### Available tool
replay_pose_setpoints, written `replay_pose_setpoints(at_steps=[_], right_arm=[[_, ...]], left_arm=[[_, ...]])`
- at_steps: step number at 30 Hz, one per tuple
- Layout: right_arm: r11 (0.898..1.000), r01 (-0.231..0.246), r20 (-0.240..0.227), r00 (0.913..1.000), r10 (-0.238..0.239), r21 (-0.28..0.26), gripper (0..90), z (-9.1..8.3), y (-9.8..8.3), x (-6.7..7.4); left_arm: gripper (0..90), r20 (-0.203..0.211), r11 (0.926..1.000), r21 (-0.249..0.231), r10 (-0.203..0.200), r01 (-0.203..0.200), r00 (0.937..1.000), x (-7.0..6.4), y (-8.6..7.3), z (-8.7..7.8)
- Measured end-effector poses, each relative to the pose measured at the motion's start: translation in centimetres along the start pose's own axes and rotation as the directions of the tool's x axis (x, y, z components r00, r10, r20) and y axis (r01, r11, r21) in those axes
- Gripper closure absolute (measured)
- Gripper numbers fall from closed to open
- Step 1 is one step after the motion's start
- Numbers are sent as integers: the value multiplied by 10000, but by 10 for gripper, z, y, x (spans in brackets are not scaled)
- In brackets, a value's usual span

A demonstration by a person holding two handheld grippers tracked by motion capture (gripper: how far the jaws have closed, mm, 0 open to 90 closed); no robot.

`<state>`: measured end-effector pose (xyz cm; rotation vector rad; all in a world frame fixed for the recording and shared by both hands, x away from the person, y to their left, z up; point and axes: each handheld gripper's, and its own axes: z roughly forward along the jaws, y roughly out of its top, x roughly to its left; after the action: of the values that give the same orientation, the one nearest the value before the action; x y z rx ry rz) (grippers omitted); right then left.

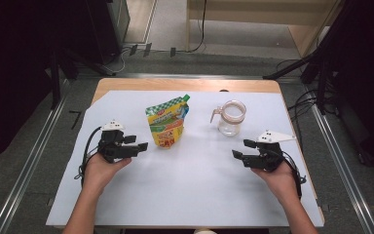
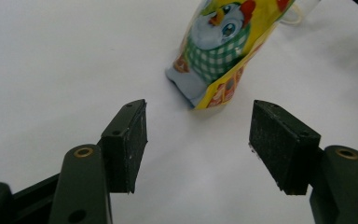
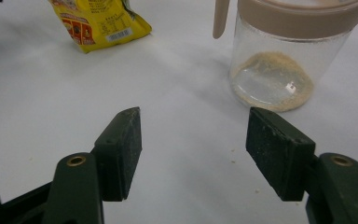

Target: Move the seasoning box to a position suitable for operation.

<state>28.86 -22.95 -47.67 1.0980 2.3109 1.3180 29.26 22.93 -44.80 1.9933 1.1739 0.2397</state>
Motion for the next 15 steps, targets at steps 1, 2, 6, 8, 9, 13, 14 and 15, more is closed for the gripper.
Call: replay_pose_setpoints(at_steps=[1, 2, 6, 8, 9, 13, 14, 15], right_arm=[[10000, 53, 106, 9999, -53, -13, 378, 0, 0, 0], [10000, 73, 146, 9999, -73, -17, 382, 0, 0, 0], [10000, -19, 25, 10000, 18, 60, 411, 0, -1, -2], [10000, -17, 77, 10000, 16, 83, 412, -1, -1, -3], [9999, -31, 105, 9999, 30, 105, 413, -1, -1, -3], [9999, -37, 140, 9999, 35, 122, 424, -2, -2, -4], [9999, -37, 153, 9999, 35, 118, 427, -1, -2, -4], [9999, -63, 146, 9999, 61, 116, 430, -1, -2, -4]], left_arm=[[365, -19, 9998, -24, 186, -186, 9998, -2, 0, 0], [350, -5, 9995, 37, 315, -315, 9995, -4, 0, -1], [354, 48, 9979, 120, 633, -633, 9980, -9, -1, -2], [415, 81, 9976, 108, 679, -680, 9977, -10, -1, -4], [438, 88, 9971, 114, 756, -757, 9971, -11, -1, -5], [495, 131, 9970, 207, 737, -739, 9972, -9, -2, -4], [508, 238, 9974, 199, 692, -697, 9973, -8, -1, -4], [519, 295, 9979, 216, 605, -612, 9977, -7, -1, -3]])
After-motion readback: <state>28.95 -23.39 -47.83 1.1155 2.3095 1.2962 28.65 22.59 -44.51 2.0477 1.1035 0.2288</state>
